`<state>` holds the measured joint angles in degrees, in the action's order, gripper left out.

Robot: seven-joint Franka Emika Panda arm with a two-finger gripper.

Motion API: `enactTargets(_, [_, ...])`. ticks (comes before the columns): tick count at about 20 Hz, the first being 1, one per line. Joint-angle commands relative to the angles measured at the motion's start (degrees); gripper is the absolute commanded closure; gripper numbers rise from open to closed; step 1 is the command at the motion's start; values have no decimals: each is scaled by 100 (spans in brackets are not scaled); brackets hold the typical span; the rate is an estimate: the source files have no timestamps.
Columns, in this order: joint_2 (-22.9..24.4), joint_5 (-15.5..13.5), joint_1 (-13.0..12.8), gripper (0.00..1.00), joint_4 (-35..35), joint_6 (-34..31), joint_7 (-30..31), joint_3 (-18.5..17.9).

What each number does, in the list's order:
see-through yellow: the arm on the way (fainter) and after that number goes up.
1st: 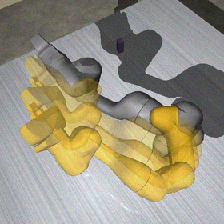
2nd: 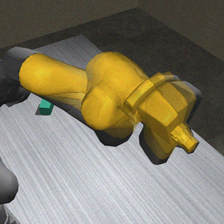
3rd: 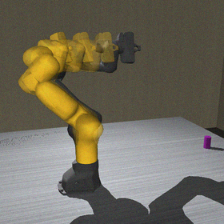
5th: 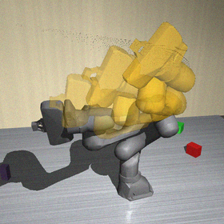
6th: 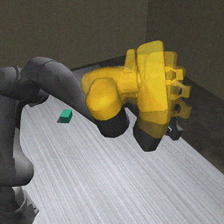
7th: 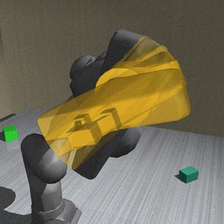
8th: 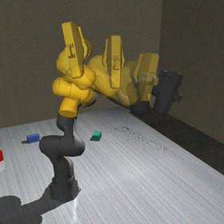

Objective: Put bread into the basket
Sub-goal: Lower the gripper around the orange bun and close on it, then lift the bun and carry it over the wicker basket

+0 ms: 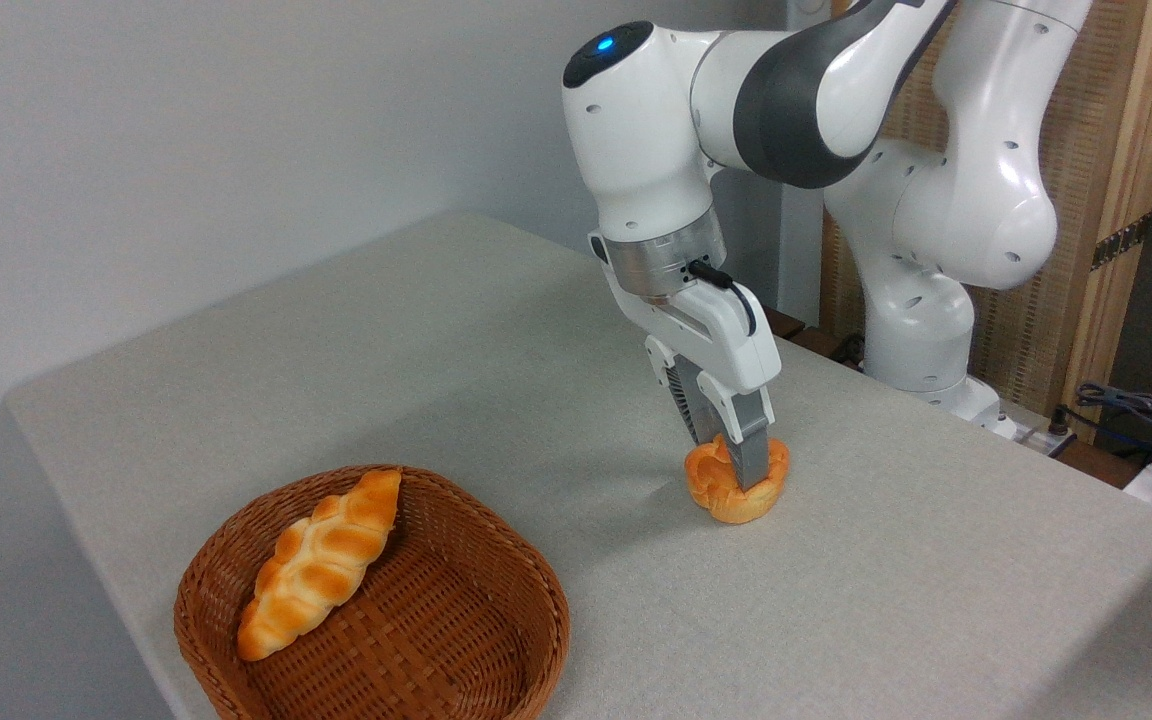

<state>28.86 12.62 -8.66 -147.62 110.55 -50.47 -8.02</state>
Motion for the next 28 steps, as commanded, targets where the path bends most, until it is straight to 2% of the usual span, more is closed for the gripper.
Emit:
enactTargets(1, [85, 74, 48, 50, -22, 116, -86, 20])
enactTargets(6, [67, 56, 48, 52, 127, 134, -86, 20])
enactTargets(12, [6, -14, 48, 53, 733, 134, -68, 20])
enactTargets(16, [-266, -129, 40, 53, 1383, 142, -77, 3])
enactTargets(19, [-731, -181, -22, 53, 2147, 195, -59, -32])
enactTargets(22, [-1302, -541, -84, 52, 2981, 195, -24, -120])
enactTargets(24, [-1942, -699, -84, 51, 3762, 187, 2, -129])
enactTargets(26, [-2549, -718, -84, 52, 4485, 187, 2, -129])
enactTargets(28, [-2876, -665, -66, 45, 4672, 204, -68, -138])
